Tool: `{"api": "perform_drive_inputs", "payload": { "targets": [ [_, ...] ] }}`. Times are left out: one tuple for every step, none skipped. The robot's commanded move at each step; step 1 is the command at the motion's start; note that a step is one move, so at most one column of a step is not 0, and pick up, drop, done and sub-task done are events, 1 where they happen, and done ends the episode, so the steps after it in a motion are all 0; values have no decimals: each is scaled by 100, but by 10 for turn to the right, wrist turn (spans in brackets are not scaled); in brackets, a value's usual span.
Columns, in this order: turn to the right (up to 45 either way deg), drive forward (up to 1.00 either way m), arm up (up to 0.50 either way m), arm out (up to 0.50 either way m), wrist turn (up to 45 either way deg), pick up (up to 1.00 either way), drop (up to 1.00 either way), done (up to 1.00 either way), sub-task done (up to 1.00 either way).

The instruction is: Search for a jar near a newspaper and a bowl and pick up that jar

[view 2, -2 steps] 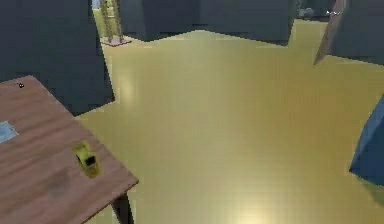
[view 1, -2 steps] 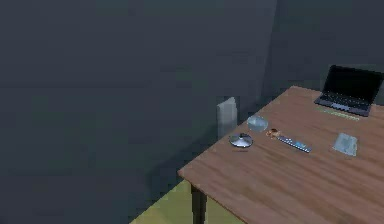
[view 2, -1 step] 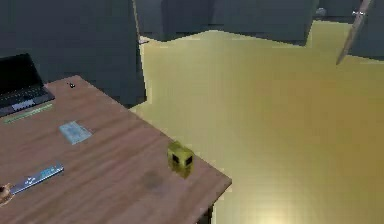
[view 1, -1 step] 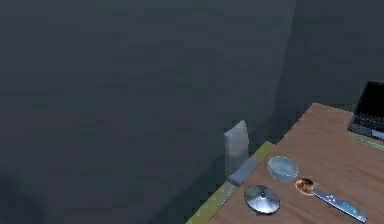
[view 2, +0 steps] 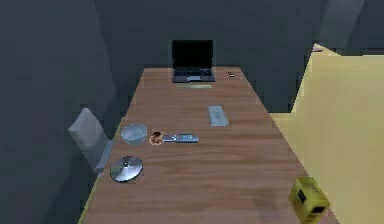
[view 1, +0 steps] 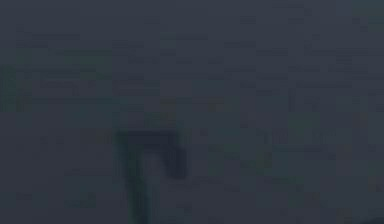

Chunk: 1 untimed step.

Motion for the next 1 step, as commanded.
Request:
{"api": "perform_drive_inputs", "payload": {
  "targets": [
    [-180, 0, 0, 0, 0, 0, 0, 0, 0]
  ]
}}
